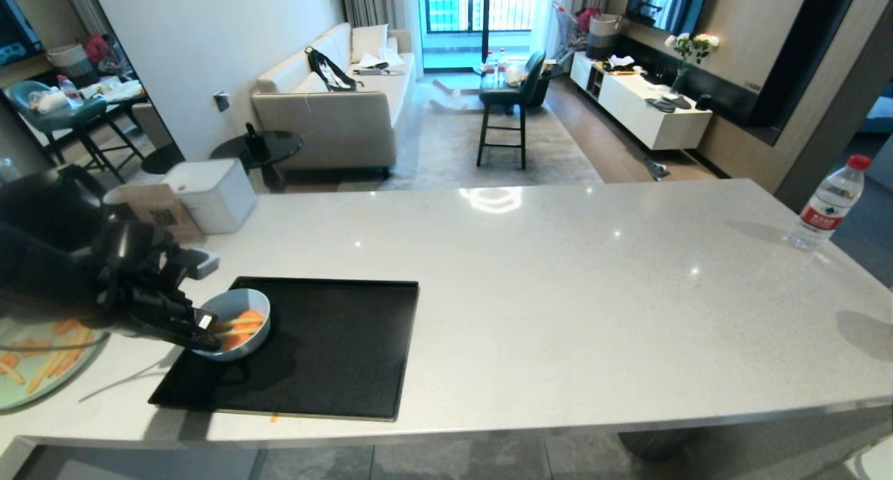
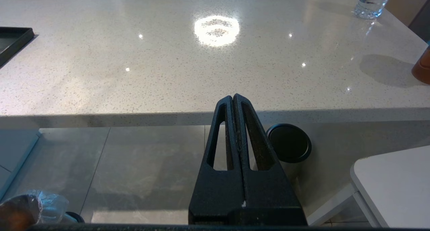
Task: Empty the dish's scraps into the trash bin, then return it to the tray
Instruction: Pick up the bowl with leftover food
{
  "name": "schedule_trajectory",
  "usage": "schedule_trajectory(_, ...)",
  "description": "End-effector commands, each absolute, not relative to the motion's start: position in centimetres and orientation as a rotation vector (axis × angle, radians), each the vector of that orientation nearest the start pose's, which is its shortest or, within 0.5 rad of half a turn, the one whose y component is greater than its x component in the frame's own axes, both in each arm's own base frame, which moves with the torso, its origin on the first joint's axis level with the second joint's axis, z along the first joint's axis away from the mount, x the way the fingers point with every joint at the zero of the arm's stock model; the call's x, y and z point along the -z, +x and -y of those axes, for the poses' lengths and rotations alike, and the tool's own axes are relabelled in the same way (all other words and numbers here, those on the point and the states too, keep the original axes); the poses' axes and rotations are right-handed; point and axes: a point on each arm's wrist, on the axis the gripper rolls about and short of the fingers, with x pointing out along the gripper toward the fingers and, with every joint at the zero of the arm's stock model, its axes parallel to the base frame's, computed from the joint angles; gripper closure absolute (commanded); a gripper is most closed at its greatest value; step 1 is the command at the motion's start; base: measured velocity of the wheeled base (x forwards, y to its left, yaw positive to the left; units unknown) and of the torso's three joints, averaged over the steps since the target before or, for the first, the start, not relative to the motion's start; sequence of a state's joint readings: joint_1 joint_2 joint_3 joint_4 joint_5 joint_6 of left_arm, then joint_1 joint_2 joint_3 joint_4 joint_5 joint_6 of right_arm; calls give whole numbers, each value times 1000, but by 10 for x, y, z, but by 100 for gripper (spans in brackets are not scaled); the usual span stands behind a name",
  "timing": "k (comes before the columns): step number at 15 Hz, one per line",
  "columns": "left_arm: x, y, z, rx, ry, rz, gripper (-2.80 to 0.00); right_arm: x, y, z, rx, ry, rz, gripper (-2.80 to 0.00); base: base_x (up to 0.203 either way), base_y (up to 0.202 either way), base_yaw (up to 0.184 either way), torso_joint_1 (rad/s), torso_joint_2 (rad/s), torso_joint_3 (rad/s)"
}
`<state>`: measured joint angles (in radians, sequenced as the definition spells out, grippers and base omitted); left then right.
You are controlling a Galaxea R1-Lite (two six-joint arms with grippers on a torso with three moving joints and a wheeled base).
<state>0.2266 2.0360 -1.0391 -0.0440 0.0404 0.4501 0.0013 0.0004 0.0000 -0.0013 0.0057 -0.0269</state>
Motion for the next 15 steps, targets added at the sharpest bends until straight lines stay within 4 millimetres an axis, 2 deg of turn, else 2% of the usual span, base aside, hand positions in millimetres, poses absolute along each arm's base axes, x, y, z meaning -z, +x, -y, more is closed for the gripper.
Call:
schedule_trajectory(1, -87, 342, -76, -30, 321, -961, 0, -76, -23, 0, -8, -28, 2, 0, 0, 0, 0, 0, 0, 0)
schedule_trajectory(6, -109, 338, -56, -80, 181, -891, 0, -76, -23, 0, -8, -28, 2, 0, 0, 0, 0, 0, 0, 0)
schedule_trajectory(15, -133, 307, -50, -76, 128, -991, 0, -76, -23, 0, -8, -28, 2, 0, 0, 0, 0, 0, 0, 0)
